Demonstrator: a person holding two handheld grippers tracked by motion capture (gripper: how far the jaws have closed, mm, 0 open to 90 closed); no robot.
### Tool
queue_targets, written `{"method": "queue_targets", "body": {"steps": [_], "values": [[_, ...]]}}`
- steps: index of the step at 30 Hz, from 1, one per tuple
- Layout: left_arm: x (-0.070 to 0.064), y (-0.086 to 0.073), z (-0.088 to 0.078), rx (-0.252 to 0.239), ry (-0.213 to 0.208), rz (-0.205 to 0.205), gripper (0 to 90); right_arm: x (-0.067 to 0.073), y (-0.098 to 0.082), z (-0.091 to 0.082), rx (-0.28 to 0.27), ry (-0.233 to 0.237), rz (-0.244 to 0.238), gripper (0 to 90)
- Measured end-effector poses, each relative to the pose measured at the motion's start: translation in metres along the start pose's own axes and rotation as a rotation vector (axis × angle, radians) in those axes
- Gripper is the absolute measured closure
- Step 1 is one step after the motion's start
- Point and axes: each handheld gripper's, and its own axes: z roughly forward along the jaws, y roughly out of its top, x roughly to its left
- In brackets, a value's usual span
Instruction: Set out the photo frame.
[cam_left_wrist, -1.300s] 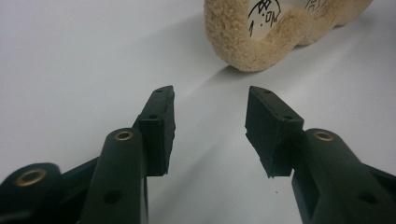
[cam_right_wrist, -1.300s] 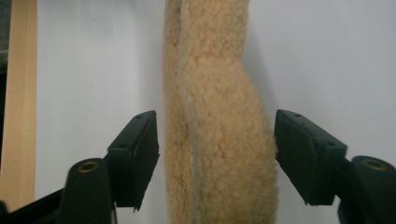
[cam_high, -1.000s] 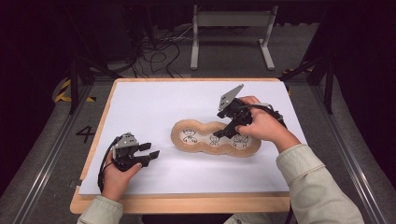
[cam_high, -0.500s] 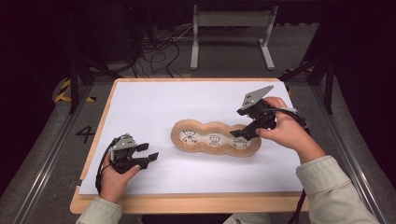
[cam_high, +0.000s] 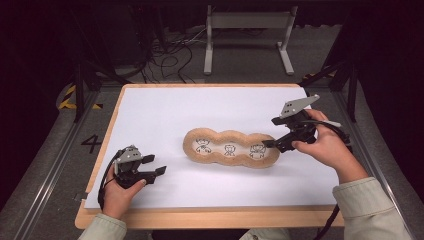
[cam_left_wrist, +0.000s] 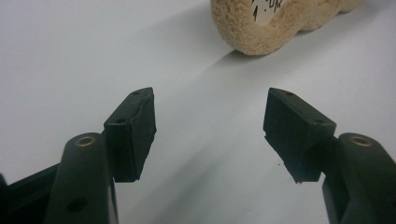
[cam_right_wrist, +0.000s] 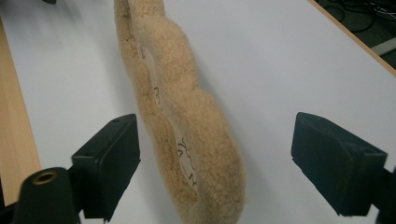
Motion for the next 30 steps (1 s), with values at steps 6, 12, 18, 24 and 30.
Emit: {"method": "queue_targets", "body": {"steps": [6,12,18,24,30], "values": [[0.000,-0.001,-0.002,-0.005,0.016,0.012,35.1,0.002,-0.017,-0.011,-0.038,-0.049,0.049,19.7],[0.000,-0.001,-0.004,-0.023,0.007,-0.008,35.2,0.005,-0.043,-0.021,-0.071,-0.096,0.103,18.7],[0.000,-0.001,-0.004,-0.018,0.011,-0.007,35.2,0.007,-0.067,-0.018,-0.084,-0.111,0.135,17.1],[0.001,-0.001,-0.003,-0.016,0.015,-0.009,35.2,0.011,-0.096,-0.011,-0.110,-0.143,0.162,16.9],[0.001,-0.002,-0.003,-0.014,0.012,-0.013,35.2,0.014,-0.112,-0.004,-0.138,-0.136,0.184,16.5]]}}
